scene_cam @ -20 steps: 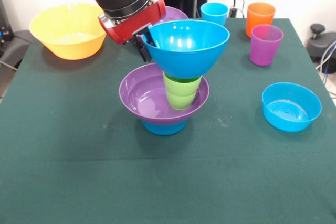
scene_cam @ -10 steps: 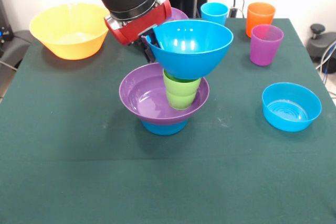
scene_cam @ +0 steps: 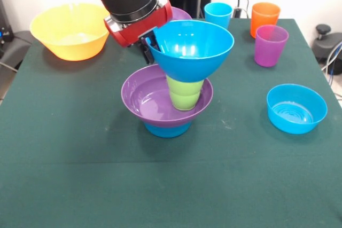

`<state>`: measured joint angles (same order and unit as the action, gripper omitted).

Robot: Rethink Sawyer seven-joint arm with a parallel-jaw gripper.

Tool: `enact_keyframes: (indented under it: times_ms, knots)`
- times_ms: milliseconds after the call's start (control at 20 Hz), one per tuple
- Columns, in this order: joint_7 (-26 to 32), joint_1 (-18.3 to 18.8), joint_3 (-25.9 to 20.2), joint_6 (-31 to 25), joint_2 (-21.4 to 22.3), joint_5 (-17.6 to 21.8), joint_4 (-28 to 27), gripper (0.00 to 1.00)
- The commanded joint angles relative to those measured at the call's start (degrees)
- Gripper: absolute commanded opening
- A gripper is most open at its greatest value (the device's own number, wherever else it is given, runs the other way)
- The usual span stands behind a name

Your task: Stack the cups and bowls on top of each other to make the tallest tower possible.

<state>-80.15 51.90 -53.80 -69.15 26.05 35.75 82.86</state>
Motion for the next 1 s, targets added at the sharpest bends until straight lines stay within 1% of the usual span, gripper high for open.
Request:
enact_keyframes:
  times_ms: [50,600,1000]
  knots:
    - [17.8,-2.6,4.3,-5.9,-0.7,5.2,-3.4,0.00]
    - [17.5,-2.8,4.0,-6.7,-0.9,5.1,-3.6,0.00]
    - [16.8,-2.7,4.0,-6.1,-0.8,5.0,-2.9,0.00]
